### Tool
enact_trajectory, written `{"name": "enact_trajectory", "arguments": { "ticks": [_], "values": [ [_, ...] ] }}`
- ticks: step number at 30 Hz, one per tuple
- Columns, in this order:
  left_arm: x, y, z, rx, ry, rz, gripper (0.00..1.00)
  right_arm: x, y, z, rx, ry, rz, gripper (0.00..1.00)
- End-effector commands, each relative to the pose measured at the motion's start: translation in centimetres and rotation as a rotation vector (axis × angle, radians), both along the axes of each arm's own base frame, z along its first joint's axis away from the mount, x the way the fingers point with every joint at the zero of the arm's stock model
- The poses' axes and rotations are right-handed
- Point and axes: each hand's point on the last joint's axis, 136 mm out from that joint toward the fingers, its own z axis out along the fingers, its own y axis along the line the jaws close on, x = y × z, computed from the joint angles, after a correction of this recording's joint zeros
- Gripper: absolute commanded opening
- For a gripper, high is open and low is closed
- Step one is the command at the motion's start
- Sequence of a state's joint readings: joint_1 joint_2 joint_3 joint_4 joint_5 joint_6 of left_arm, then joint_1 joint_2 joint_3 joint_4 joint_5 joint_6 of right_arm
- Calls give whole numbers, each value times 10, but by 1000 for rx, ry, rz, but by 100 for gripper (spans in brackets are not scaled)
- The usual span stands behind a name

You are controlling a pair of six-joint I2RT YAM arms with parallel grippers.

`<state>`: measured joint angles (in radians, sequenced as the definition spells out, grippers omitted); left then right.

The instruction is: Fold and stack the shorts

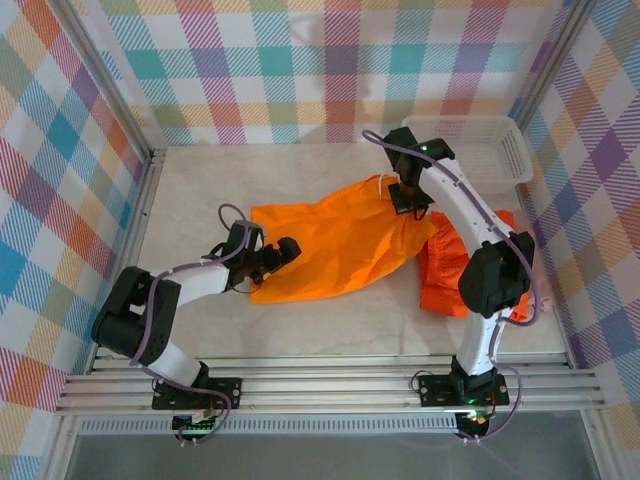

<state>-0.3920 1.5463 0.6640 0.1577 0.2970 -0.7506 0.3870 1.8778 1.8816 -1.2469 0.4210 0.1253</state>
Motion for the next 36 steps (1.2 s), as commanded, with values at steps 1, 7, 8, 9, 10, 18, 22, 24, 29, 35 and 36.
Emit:
{"name": "enact_trajectory", "arguments": {
  "ticks": [1,7,8,9,10,18,22,24,29,35,36],
  "values": [
    [-22,-15,-12,-1,30,-11,100,-4,-7,20,-41,-16,1,0],
    [-33,-54,-3,-29,11,-71,100,-9,-2,36,-18,-27,-23,0],
    [-33,-58,0,-34,5,-77,100,-10,0,37,-18,-28,-19,0],
    [-31,-62,5,-40,-4,-84,100,-11,2,38,-21,-24,-16,0],
    [-30,-67,9,-45,-12,-92,100,-11,4,39,-25,-22,-15,0],
    [-26,-77,20,-51,-33,-117,100,-18,28,40,-58,14,4,0],
    [-24,-74,31,-36,-56,-123,100,-19,43,35,-62,27,22,0],
    [-23,-70,37,-34,-64,-116,100,-19,50,34,-63,34,27,0],
    [-22,-39,48,-5,-74,-62,100,-20,69,32,-56,44,53,0],
    [-22,2,48,9,-59,15,100,-21,91,29,-11,52,54,0],
    [-22,5,46,9,-51,19,100,-21,96,28,2,55,52,0]
  ]
}}
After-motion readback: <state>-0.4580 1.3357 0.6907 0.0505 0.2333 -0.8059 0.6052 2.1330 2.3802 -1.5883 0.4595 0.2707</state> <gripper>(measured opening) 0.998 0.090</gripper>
